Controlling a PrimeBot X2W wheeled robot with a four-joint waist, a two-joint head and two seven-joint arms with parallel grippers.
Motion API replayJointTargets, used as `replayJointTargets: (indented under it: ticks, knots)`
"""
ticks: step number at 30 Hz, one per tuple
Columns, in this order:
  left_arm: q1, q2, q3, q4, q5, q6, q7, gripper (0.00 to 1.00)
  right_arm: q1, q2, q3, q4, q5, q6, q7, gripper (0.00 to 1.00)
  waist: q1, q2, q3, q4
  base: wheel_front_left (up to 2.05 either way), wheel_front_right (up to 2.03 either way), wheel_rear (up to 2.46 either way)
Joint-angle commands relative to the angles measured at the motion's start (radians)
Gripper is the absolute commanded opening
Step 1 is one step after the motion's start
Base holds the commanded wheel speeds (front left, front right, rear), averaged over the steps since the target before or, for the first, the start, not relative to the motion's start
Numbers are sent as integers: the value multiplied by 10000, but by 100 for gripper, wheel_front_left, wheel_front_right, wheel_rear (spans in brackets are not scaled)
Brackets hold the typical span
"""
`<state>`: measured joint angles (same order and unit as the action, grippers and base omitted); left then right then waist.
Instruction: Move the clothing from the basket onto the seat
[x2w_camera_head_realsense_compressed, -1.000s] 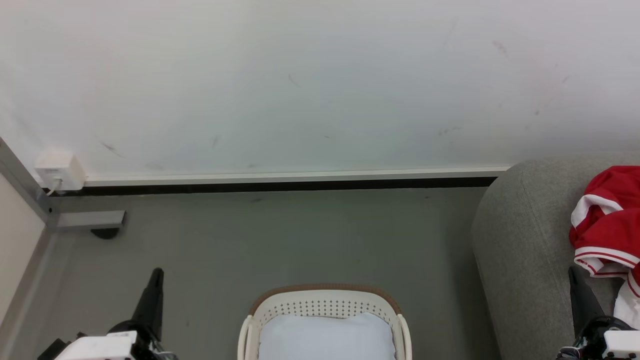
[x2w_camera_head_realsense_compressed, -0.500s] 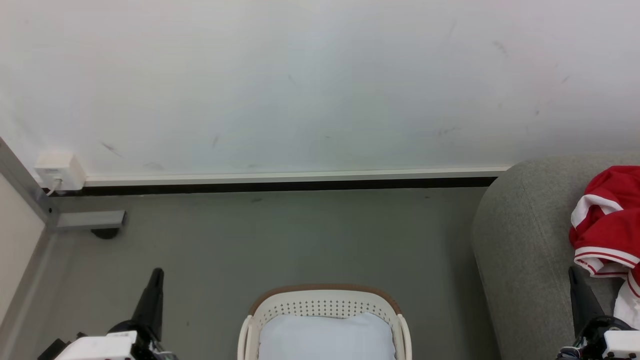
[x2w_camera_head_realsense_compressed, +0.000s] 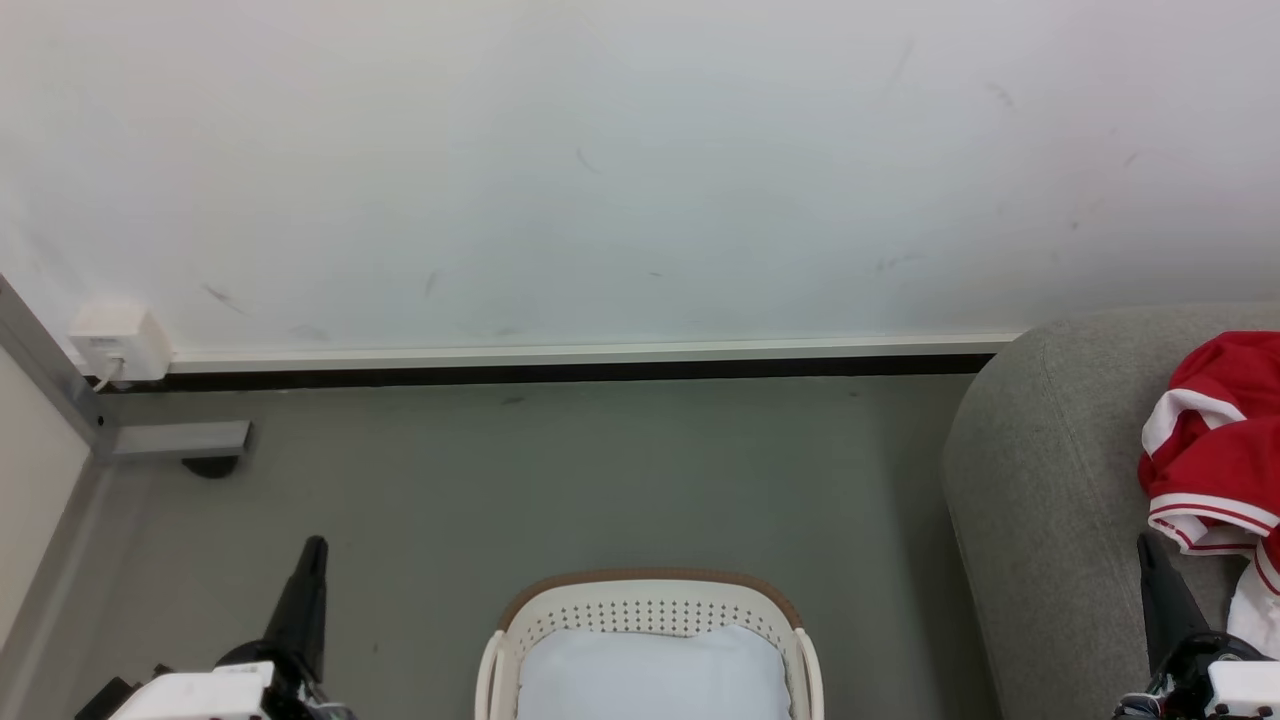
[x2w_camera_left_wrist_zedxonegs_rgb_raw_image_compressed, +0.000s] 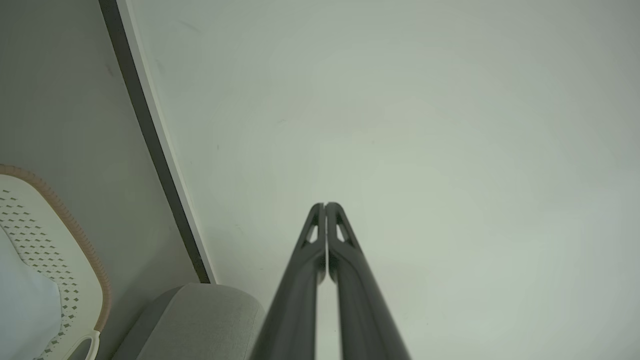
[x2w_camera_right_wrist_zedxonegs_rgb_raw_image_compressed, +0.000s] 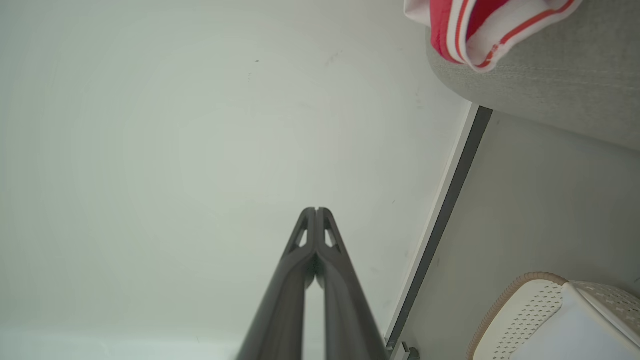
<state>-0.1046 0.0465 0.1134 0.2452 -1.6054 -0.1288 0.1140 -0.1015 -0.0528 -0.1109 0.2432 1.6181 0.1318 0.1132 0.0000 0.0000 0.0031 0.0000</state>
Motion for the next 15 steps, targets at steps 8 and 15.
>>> replayJointTargets:
  ticks: [8,15]
  knots:
    - [-82,70,21,5,-138,-36,37,0,-123,12,-46,26,-63,-21,18,0,0,0,0,0,0,0,0]
    - [-82,70,21,4,-138,-36,36,0,-124,15,-48,26,-68,-21,22,0,0,0,0,0,0,0,0]
